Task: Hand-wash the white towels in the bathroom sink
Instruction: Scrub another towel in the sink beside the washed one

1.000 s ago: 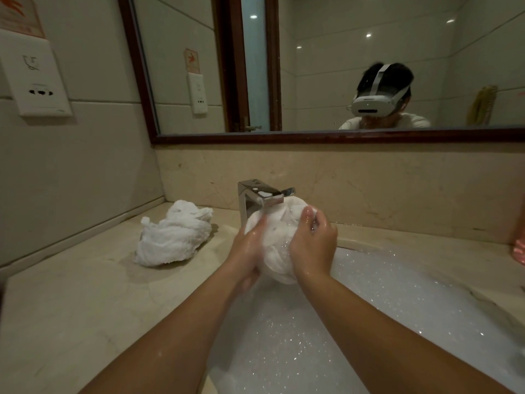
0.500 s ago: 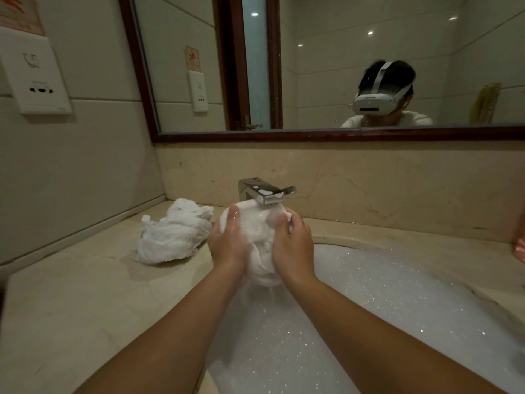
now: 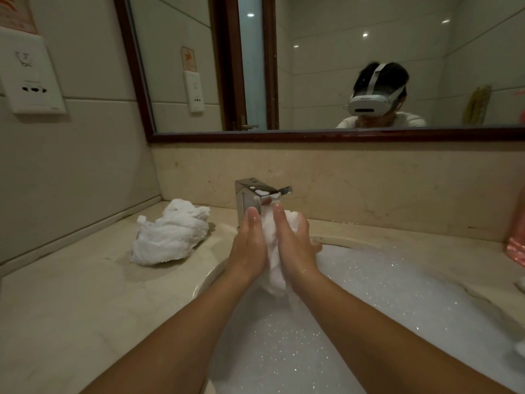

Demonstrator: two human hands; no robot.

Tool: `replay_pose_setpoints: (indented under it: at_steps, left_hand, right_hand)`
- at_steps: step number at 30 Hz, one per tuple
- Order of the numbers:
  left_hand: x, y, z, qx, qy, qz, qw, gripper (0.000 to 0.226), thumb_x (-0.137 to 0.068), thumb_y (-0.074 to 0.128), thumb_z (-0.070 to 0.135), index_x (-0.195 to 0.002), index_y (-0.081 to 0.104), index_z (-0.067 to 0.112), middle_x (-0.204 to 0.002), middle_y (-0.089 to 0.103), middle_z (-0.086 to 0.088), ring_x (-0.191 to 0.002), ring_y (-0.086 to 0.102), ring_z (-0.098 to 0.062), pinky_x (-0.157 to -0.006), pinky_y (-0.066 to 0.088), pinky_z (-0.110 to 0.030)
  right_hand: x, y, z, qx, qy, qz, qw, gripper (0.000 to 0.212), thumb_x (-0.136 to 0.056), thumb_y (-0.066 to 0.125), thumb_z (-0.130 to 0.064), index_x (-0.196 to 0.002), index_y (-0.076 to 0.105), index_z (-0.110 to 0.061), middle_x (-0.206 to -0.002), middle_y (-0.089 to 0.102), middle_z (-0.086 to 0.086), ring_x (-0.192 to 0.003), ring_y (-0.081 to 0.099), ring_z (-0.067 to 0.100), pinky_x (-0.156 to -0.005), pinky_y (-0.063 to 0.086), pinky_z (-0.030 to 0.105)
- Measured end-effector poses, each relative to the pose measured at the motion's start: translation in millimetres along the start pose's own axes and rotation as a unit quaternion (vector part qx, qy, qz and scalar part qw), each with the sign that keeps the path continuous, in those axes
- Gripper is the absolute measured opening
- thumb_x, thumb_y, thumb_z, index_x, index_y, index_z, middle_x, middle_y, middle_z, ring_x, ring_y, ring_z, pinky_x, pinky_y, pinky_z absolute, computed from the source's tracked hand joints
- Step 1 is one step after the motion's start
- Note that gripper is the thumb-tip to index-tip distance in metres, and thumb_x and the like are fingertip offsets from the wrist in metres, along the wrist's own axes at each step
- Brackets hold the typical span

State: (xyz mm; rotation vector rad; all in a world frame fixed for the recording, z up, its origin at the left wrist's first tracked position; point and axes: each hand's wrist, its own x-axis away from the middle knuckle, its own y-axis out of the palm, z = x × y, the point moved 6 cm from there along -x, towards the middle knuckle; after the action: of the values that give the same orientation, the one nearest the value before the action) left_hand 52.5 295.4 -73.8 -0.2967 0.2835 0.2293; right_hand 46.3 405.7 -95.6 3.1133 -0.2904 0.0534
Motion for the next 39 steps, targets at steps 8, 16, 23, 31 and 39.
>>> replay_pose_setpoints:
  at_steps: [8,16,23,31,39]
  left_hand:
    - [-5.1,-8.7,-4.7,0.061,-0.059,-0.003,0.996,0.048,-0.104,0.048,0.053,-0.088,0.078,0.019,-0.086,0.078,0.001,-0.089,0.073,-0.023,-0.079,0.057,-0.037]
    - [1.6,17.1,1.9,0.192,-0.066,-0.063,0.977,0.065,-0.09,0.06,0.071,-0.133,0.057,0.022,-0.128,0.07,-0.012,-0.117,0.07,-0.03,-0.106,0.054,-0.053]
    - [-13.7,10.9,-27.7,0.167,-0.107,0.015,0.98,0.081,-0.065,0.047,0.094,-0.109,0.074,0.032,-0.108,0.079,-0.001,-0.105,0.074,-0.028,-0.1,0.056,-0.054]
    - [1.7,-2.1,-11.6,0.088,-0.126,0.083,0.985,0.053,-0.097,0.049,0.071,-0.099,0.067,0.021,-0.093,0.075,-0.002,-0.093,0.073,-0.027,-0.092,0.06,-0.048]
    - [-6.1,-4.6,-12.2,0.101,-0.083,0.052,0.99,0.055,-0.084,0.059,0.074,-0.105,0.079,0.026,-0.1,0.08,0.002,-0.098,0.074,-0.022,-0.095,0.06,-0.05]
  right_hand:
    - [-8.0,-17.8,6.2,-0.132,0.043,0.029,0.99,0.086,-0.065,0.063,-0.064,-0.144,0.054,-0.031,-0.127,0.069,0.011,-0.108,0.07,0.035,-0.1,0.057,0.056]
    - [-8.5,-10.9,3.0,-0.255,0.094,-0.065,0.96,0.05,-0.102,0.048,-0.042,-0.118,0.076,-0.004,-0.106,0.079,0.023,-0.102,0.075,0.043,-0.093,0.059,0.052]
    - [-16.5,-7.0,1.3,-0.14,0.06,-0.044,0.987,0.029,-0.102,0.055,-0.039,-0.119,0.073,-0.025,-0.103,0.08,0.013,-0.095,0.078,0.035,-0.091,0.063,0.056]
    - [-19.0,1.1,2.7,-0.108,0.05,-0.088,0.989,0.063,-0.084,0.069,-0.071,-0.117,0.074,-0.018,-0.101,0.081,0.013,-0.093,0.08,0.034,-0.093,0.062,0.057]
    - [-27.6,-3.4,17.8,-0.24,0.097,-0.042,0.965,0.059,-0.082,0.061,-0.058,-0.129,0.069,-0.023,-0.116,0.078,0.013,-0.103,0.076,0.041,-0.093,0.059,0.062]
